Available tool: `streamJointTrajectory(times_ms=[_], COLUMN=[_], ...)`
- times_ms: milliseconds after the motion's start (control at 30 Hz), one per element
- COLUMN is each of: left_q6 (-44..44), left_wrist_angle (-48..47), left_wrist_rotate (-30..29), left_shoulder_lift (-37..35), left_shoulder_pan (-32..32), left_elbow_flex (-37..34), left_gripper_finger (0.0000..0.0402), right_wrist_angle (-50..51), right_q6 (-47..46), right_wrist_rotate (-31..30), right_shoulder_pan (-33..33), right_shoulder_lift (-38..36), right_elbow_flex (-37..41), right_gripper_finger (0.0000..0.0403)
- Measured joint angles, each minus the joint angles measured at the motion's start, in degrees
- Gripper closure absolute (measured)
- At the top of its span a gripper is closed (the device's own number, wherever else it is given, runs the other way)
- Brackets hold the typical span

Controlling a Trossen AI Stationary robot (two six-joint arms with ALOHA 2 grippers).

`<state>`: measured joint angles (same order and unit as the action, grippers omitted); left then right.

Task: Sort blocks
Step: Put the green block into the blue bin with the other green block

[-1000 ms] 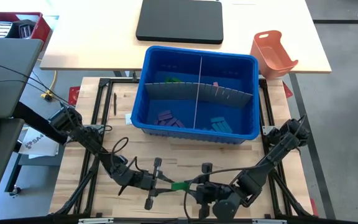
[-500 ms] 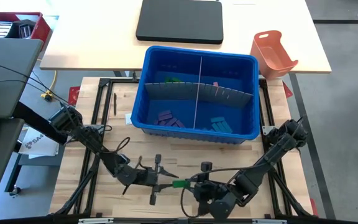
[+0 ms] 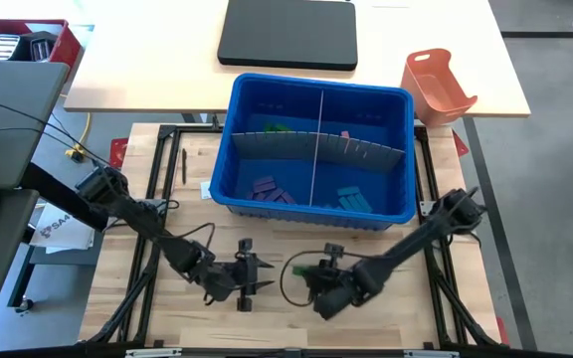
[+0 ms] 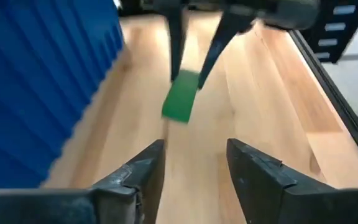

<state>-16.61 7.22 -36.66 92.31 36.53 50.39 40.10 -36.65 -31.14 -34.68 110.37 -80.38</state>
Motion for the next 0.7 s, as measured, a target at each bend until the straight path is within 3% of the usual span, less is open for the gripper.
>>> streamJointTrajectory(times_ms=[133,333,500,700], left_q6=[-1.34,1.54,7.55,6.21], left_wrist_angle=[1.74,8.93,15.99,10.96], left_wrist_rotate=[5.20,8.61,16.14,17.07], left_shoulder_lift=[3.24,10.67,16.00,16.97], left_shoulder_pan=[-2.28,-6.31,-10.56,-13.84], left_elbow_flex=[-1.65,-2.29,-2.27,-0.17], left_gripper_finger=[0.0208,0.0167,0.0146,0.0144], right_wrist_angle=[-14.32,-26.98,-27.55,-28.20], right_q6=[0.73,2.71,3.98,4.11], right_wrist_rotate=[8.47,13.19,15.19,15.26], right_shoulder_pan=[3.84,7.57,8.92,9.18], right_shoulder_lift=[0.02,0.02,0.00,-0.07], right_elbow_flex=[9.39,15.77,16.08,16.13], right_gripper_finger=[0.0312,0.0312,0.0312,0.0312])
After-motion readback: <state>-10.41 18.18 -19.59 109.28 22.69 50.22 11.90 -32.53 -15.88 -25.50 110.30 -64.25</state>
